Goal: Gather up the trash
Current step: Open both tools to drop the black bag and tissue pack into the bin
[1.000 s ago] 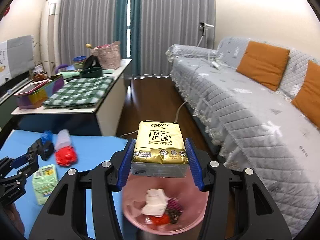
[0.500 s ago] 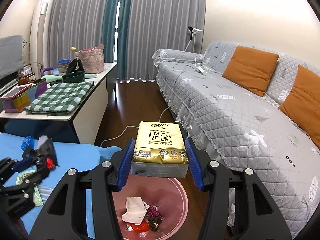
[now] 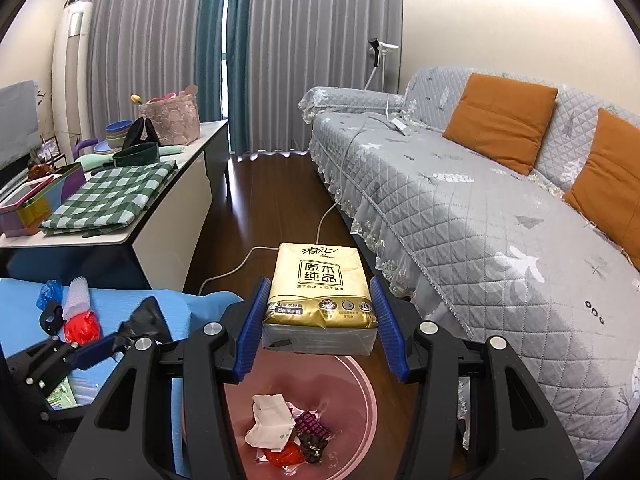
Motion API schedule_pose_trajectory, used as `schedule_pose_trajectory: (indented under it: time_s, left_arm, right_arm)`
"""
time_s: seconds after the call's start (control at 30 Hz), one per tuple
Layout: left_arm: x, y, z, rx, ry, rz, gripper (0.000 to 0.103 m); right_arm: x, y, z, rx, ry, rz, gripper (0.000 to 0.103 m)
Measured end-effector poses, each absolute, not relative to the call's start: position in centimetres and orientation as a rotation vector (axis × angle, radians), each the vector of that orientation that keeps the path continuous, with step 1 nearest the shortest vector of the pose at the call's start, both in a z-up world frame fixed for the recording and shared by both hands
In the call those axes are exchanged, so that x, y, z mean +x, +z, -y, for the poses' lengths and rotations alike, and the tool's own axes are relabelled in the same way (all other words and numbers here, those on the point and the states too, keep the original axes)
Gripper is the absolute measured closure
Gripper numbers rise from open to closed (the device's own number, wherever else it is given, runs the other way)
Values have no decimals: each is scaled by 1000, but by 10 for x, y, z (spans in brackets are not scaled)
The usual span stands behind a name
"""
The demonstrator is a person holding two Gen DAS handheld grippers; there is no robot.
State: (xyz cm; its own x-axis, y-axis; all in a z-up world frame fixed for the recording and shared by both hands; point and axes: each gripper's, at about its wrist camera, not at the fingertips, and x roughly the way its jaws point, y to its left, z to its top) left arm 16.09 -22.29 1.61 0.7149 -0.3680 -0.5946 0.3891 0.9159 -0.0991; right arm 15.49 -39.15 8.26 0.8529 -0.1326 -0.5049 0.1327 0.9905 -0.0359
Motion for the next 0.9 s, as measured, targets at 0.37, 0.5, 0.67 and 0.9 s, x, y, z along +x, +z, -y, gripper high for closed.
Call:
schedule_pose_trajectory:
  time_s: [0.37, 0.5, 0.67, 0.9]
  left_arm:
    - [164, 7, 238, 63, -472, -686, 42]
    - [159, 7, 228, 48, -460, -693, 42]
    - [145, 13, 206, 47, -433, -687, 45]
    - [124, 22, 160, 35, -383, -678, 57]
  right_arm:
    - [157, 79, 398, 49, -142, -538, 31]
    - [156, 80, 399, 62, -143, -534, 31]
    - [154, 82, 394, 75, -129, -529, 31]
    - [149, 83, 373, 84, -74, -526, 35]
